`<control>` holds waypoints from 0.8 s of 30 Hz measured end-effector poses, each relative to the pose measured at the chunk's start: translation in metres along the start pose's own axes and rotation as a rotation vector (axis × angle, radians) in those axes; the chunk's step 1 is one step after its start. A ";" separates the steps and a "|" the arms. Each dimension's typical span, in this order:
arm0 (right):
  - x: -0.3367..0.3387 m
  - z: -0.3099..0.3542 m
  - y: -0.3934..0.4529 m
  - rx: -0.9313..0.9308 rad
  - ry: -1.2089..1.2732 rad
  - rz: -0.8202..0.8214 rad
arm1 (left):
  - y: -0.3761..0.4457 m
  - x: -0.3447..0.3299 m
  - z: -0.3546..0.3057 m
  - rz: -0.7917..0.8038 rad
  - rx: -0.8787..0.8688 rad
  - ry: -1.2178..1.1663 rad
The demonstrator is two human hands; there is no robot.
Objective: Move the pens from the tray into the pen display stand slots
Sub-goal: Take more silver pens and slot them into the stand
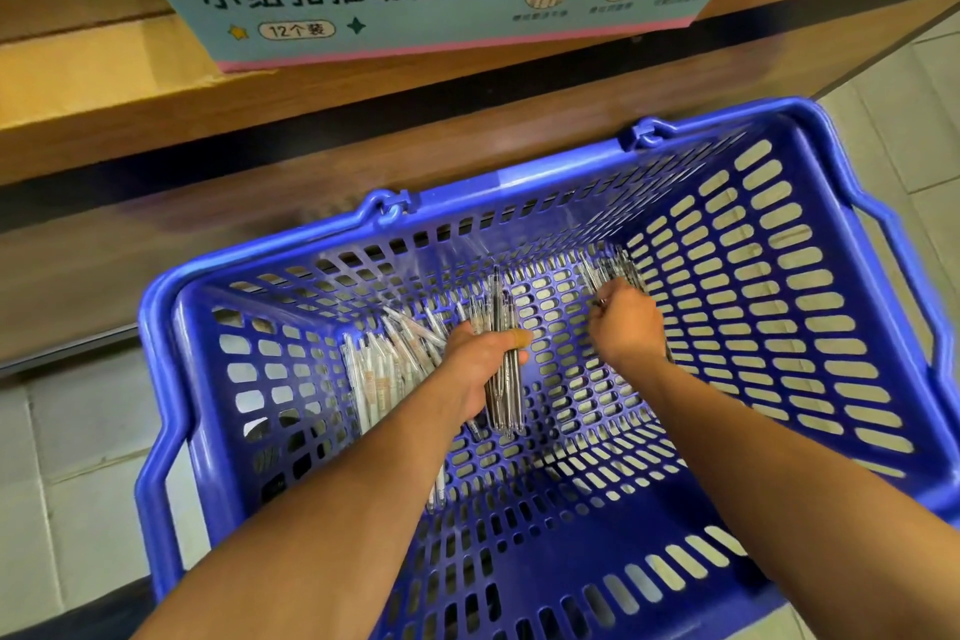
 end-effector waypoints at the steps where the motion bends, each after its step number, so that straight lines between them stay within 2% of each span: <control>1: 0.002 -0.003 0.000 0.002 -0.079 -0.023 | 0.000 0.000 0.000 0.003 -0.005 0.006; 4: -0.004 -0.003 -0.004 0.050 -0.224 -0.023 | -0.002 0.000 -0.001 0.007 -0.032 0.012; 8: 0.002 -0.008 -0.004 -0.013 -0.172 -0.095 | -0.001 -0.001 -0.002 0.008 -0.049 0.024; 12: -0.003 -0.010 -0.005 0.004 -0.351 0.010 | -0.001 -0.001 -0.001 0.024 -0.047 0.017; 14: -0.009 -0.007 -0.005 0.038 -0.337 0.102 | -0.001 -0.001 0.000 0.024 -0.047 0.018; 16: -0.022 0.001 -0.006 0.074 -0.138 0.275 | 0.000 -0.002 -0.001 0.020 -0.054 0.023; 20: -0.041 0.034 -0.034 -0.022 0.505 0.721 | 0.002 -0.001 -0.002 0.003 -0.087 0.017; 22: -0.043 0.048 -0.046 -0.011 0.609 0.842 | 0.001 0.000 -0.003 -0.011 -0.092 0.004; 24: -0.046 0.053 -0.054 -0.007 0.602 0.884 | 0.000 0.001 -0.004 -0.014 -0.079 -0.031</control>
Point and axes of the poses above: each hand's wrist, its own y-axis towards the middle knuckle, its own x-axis out of the back of the hand, z = x × y, the point moved 8 cm from there along y, towards the middle knuckle, and after that the axes turned 6 degrees about -z, right-handed, at the moved point
